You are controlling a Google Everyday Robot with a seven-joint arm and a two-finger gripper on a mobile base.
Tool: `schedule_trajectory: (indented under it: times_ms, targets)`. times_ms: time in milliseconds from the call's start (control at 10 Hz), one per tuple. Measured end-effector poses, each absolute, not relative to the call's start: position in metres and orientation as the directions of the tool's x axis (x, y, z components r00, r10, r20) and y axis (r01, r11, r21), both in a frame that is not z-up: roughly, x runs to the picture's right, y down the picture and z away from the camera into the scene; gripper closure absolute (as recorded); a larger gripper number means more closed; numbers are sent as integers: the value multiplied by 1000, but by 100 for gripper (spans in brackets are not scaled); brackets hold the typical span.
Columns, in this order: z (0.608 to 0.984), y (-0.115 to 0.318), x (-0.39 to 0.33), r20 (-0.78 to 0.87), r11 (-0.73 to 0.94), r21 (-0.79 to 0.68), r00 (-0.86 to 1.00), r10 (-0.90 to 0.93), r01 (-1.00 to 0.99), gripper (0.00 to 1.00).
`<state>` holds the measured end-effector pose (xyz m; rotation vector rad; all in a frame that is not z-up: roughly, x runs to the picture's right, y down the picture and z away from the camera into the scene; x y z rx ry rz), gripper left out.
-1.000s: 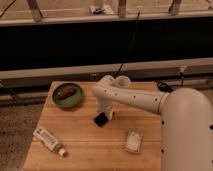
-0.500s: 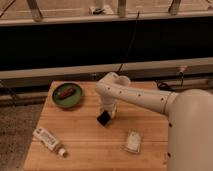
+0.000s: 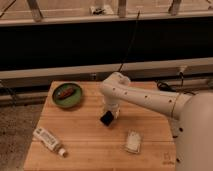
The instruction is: Place the eraser on the white sponge
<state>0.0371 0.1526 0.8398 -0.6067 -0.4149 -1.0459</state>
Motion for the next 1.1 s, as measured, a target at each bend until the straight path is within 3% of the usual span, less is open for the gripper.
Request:
schedule_trajectory:
  times_ms: [1100]
  targets:
    - [800, 173, 100, 567, 454, -262, 517, -641, 851, 100]
